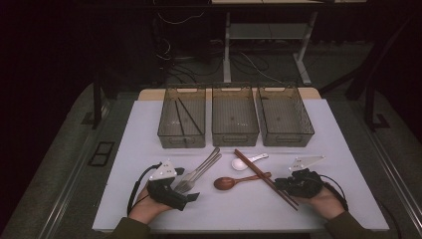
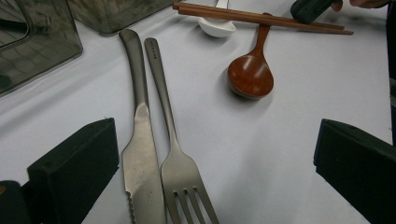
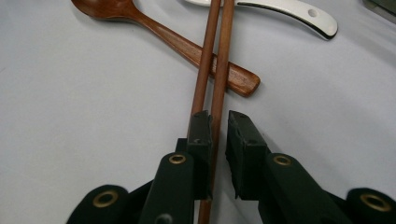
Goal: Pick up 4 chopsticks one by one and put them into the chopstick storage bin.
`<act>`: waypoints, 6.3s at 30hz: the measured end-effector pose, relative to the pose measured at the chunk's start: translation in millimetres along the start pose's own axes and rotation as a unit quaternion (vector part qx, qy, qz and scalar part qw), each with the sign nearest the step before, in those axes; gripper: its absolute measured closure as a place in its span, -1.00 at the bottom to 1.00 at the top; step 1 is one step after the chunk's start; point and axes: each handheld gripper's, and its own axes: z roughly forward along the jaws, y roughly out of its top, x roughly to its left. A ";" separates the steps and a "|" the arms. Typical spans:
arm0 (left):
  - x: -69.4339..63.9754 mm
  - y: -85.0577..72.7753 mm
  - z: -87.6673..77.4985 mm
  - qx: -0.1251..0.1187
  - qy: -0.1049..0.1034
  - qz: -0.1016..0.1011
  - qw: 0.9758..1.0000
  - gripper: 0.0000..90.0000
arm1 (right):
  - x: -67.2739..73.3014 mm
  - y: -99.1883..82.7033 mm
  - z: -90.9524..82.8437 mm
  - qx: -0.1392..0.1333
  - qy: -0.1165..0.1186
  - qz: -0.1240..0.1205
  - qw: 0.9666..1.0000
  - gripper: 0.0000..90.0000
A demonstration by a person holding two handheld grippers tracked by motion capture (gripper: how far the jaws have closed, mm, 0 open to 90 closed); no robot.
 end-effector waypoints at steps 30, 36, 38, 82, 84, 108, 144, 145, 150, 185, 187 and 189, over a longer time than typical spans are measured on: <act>-0.3 0.1 0.2 0.001 -0.001 0.001 1.000 -1.00 | -5.9 -0.4 -3.8 -0.018 -0.014 0.013 1.000 0.87; -0.3 0.0 0.1 0.000 -0.001 0.001 1.000 -1.00 | -7.2 0.2 -9.1 -0.032 -0.012 0.017 0.999 0.87; -0.3 0.0 0.1 0.000 -0.001 0.000 1.000 -1.00 | -8.1 0.5 -11.4 -0.038 -0.012 0.015 0.999 0.87; 0.5 0.0 0.3 -0.002 -0.003 -0.001 1.000 -1.00 | -12.1 39.4 -29.4 -0.107 0.014 0.015 0.994 0.87; 0.8 -0.1 0.1 -0.002 -0.002 -0.001 1.000 -1.00 | -11.9 42.2 -30.3 -0.111 0.012 0.015 0.994 0.87; 0.7 0.0 1.3 0.000 -0.004 0.002 1.000 -1.00 | -15.9 84.8 -17.8 -0.133 0.004 0.007 0.991 0.87; -1.4 0.6 1.0 -0.003 -0.008 0.003 1.000 -1.00 | 1.3 165.1 37.1 -0.134 0.009 -0.017 0.991 0.87; -1.4 0.6 1.1 -0.003 -0.008 0.003 1.000 -1.00 | 1.1 168.4 39.0 -0.132 0.007 -0.020 0.991 0.87; -1.9 1.0 1.0 -0.004 -0.010 0.003 1.000 -1.00 | 0.0 183.8 47.3 -0.124 0.001 -0.014 0.992 0.87; -3.2 2.9 1.3 -0.010 -0.019 0.006 1.000 -1.00 | 1.0 271.6 122.5 -0.038 -0.034 0.010 0.999 0.87; -3.1 2.9 1.2 -0.011 -0.020 0.006 1.000 -1.00 | 0.8 274.9 127.1 -0.036 -0.036 0.010 0.999 0.87; -3.0 3.1 1.1 -0.012 -0.020 0.005 1.000 -1.00 | 1.7 278.2 131.4 -0.031 -0.037 0.013 0.999 0.87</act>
